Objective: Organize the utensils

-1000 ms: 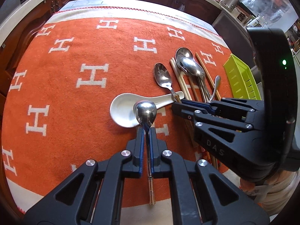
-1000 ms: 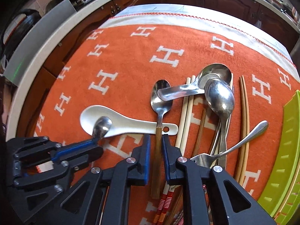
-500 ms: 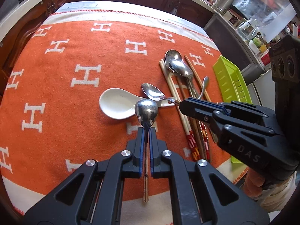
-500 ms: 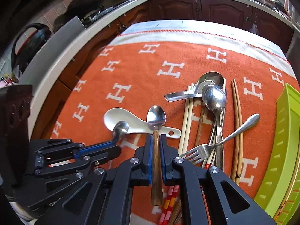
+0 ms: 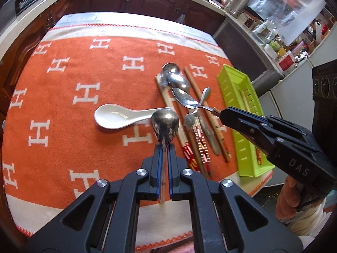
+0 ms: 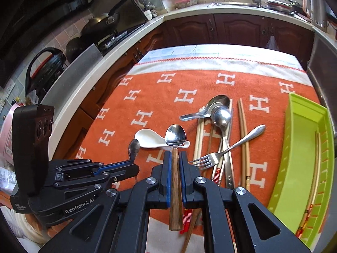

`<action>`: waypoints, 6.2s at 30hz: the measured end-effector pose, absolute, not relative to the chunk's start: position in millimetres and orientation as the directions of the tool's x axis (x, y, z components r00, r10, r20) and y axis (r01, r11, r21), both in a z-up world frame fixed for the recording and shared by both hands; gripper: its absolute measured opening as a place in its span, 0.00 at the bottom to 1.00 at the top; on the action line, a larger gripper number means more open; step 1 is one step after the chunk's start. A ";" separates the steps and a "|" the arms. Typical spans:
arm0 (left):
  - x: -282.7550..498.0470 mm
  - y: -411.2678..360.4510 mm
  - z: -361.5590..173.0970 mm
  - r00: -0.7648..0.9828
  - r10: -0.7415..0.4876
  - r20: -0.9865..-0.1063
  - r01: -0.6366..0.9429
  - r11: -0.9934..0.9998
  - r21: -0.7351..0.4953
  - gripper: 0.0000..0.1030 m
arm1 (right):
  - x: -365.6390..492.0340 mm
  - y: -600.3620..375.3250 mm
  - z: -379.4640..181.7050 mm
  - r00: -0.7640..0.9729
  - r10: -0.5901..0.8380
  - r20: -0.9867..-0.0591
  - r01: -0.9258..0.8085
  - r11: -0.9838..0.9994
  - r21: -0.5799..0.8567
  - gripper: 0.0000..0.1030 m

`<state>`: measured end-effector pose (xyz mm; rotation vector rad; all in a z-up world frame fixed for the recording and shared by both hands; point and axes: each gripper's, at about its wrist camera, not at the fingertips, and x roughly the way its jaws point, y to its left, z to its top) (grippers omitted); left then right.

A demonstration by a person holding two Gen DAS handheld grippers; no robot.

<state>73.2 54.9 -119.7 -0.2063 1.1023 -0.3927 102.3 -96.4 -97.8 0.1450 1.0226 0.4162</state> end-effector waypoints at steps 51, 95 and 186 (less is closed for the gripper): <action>188.7 31.9 -188.8 0.231 -0.403 -0.886 0.047 0.914 -0.404 0.05 | 62.4 -276.9 -132.2 0.544 0.210 -0.812 0.120 0.939 0.323 0.19; 149.0 6.0 -162.7 0.310 -0.510 -0.802 0.161 0.860 -0.484 0.00 | 72.0 -260.4 -150.7 0.516 0.227 -0.826 0.112 0.938 0.328 0.19; 152.8 -16.6 -170.7 0.153 -0.510 -0.847 0.694 0.665 -0.276 0.02 | 76.0 -236.7 -154.0 0.472 0.213 -0.856 0.057 0.961 0.271 0.19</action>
